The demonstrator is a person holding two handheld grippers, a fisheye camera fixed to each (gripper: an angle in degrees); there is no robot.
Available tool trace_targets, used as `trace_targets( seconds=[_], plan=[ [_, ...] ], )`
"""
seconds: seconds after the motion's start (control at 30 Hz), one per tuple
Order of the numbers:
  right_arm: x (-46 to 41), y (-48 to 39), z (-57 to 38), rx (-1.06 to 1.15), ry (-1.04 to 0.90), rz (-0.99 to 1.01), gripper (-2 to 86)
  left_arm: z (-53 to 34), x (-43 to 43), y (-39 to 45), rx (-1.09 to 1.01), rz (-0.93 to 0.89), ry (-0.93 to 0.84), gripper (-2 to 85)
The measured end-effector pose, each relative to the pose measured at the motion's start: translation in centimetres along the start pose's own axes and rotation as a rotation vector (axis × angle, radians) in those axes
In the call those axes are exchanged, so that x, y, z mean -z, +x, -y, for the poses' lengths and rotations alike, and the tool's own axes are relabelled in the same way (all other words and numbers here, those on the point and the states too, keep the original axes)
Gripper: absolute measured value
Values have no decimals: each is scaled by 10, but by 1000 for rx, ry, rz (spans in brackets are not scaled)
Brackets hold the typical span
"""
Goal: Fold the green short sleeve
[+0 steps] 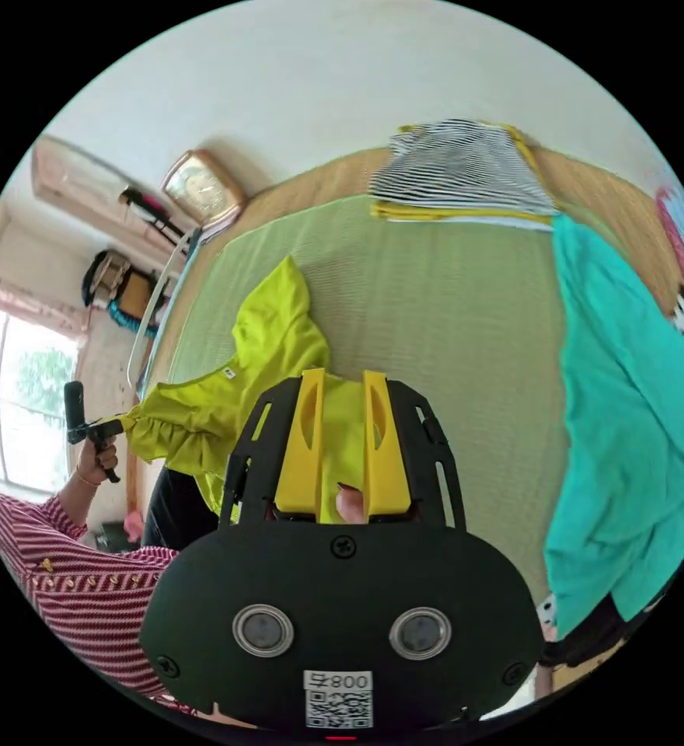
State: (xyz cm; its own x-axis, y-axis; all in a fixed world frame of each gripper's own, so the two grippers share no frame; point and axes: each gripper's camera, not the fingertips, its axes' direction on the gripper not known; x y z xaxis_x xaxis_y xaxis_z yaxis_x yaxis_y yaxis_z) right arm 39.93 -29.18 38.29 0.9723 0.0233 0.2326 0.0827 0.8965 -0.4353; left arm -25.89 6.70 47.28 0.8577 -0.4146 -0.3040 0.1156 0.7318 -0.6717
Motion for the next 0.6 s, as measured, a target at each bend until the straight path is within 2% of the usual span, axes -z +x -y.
trace_targets(
  seconds=[0.13,0.2,0.3,0.43,0.6],
  plan=[
    [-53,-90,57,200,-104,-114,109,-19,6,-15,9,-67,-9,7],
    [-95,-129,82,288,-177,-281,111,-28,8,-22,16,-103,-9,8],
    [-143,-144,100,306,-300,-397,94,-41,14,-34,31,-117,-9,8],
    [-136,-141,103,256,-277,-356,31,-57,34,-51,36,-89,2,8],
    [-53,-88,79,66,-151,-220,9,-77,63,-75,70,-67,25,8]
  ],
)
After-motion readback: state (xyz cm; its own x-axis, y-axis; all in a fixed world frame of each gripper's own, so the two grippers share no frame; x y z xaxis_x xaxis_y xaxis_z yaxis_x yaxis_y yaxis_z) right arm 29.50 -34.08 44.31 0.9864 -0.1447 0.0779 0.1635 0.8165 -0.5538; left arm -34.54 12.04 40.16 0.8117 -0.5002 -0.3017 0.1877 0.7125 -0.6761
